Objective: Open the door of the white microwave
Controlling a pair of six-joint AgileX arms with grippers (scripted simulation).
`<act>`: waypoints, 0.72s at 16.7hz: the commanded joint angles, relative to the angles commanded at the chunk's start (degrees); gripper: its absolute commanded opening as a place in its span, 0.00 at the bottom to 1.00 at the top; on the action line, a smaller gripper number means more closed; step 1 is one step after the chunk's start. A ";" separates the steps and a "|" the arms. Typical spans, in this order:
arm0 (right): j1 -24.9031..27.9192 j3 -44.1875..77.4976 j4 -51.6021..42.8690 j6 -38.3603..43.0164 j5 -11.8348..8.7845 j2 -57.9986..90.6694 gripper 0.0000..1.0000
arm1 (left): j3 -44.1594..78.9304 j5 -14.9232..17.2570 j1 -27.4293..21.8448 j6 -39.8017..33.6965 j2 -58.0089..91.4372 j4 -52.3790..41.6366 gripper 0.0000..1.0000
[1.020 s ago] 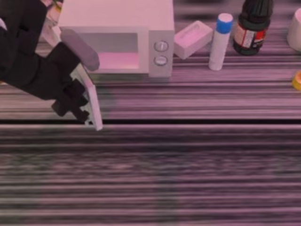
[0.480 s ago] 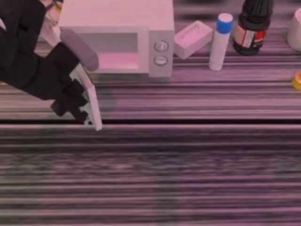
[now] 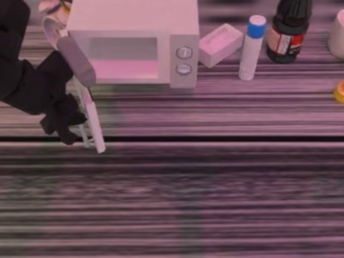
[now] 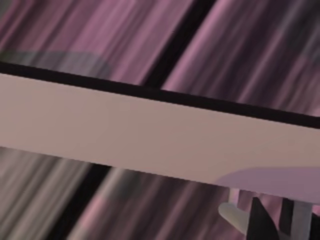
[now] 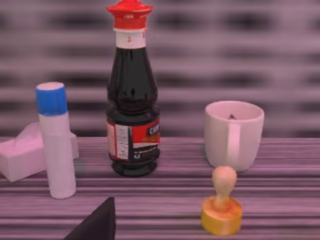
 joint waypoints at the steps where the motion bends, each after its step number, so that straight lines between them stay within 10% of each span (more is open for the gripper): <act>1: 0.00 0.00 0.00 0.00 0.00 0.00 1.00 | 0.04 0.30 0.31 0.72 -0.03 -0.26 0.00; 12: 0.00 0.00 0.00 0.00 0.00 0.00 1.00 | 0.05 0.38 0.39 0.93 -0.04 -0.33 0.00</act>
